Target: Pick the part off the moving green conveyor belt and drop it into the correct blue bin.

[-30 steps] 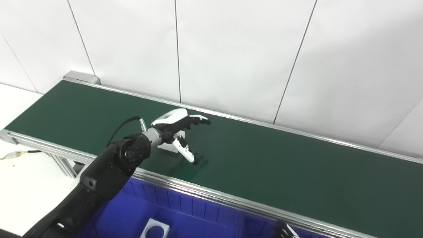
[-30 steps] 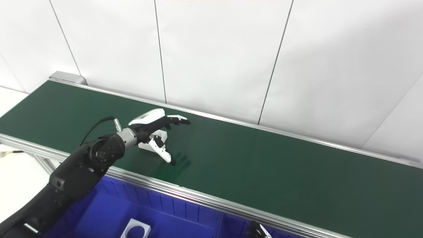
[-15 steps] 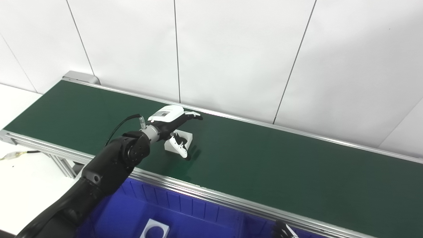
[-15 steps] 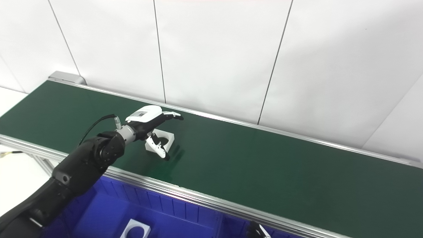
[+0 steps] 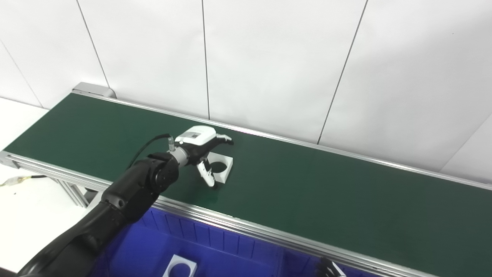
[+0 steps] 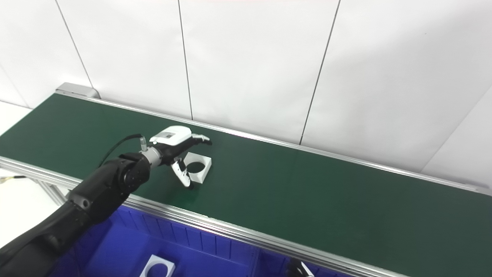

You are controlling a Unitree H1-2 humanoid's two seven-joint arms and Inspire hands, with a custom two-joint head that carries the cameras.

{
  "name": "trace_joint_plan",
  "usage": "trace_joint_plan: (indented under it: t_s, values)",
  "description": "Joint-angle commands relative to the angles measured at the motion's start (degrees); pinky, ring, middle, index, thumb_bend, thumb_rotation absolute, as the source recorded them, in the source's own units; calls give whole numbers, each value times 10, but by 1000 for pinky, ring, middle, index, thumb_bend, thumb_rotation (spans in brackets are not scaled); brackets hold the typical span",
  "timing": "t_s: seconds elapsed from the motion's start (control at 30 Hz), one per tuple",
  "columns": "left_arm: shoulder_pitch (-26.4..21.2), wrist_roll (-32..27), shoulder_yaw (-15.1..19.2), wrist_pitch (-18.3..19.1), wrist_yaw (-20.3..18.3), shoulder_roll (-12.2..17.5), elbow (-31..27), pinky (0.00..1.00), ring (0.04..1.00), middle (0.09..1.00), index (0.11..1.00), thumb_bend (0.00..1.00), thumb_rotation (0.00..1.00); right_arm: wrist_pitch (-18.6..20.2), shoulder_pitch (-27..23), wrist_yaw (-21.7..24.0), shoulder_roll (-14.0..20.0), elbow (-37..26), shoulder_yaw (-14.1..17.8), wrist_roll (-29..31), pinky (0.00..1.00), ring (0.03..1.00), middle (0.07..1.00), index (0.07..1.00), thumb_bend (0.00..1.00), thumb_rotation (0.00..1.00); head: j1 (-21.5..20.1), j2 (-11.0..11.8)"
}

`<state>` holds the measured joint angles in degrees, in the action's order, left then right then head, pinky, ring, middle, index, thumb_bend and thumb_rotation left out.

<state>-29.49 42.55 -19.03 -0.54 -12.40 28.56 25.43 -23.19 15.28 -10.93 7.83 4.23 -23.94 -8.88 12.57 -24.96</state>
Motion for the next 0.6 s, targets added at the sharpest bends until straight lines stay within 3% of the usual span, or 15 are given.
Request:
trace_joint_plan:
  t_s: [0.0, 0.23, 0.57]
  values:
    - [-47, 12, -5, -7, 20, 2, 12, 776, 855, 876, 861, 919, 153, -37, 2, -6, -2, -10, -3, -2, 666, 792, 817, 847, 649, 669, 0, 0]
    - [-77, 12, -29, -19, 30, -17, 87, 783, 833, 843, 864, 914, 124, -37, 4, -13, -3, -14, -6, -8, 665, 791, 819, 850, 646, 680, -4, -3]
    - [-95, 21, -69, -32, 79, -32, 171, 729, 795, 822, 811, 897, 102, -37, 6, -16, -5, -16, -10, -8, 669, 791, 820, 848, 660, 677, -7, -5]
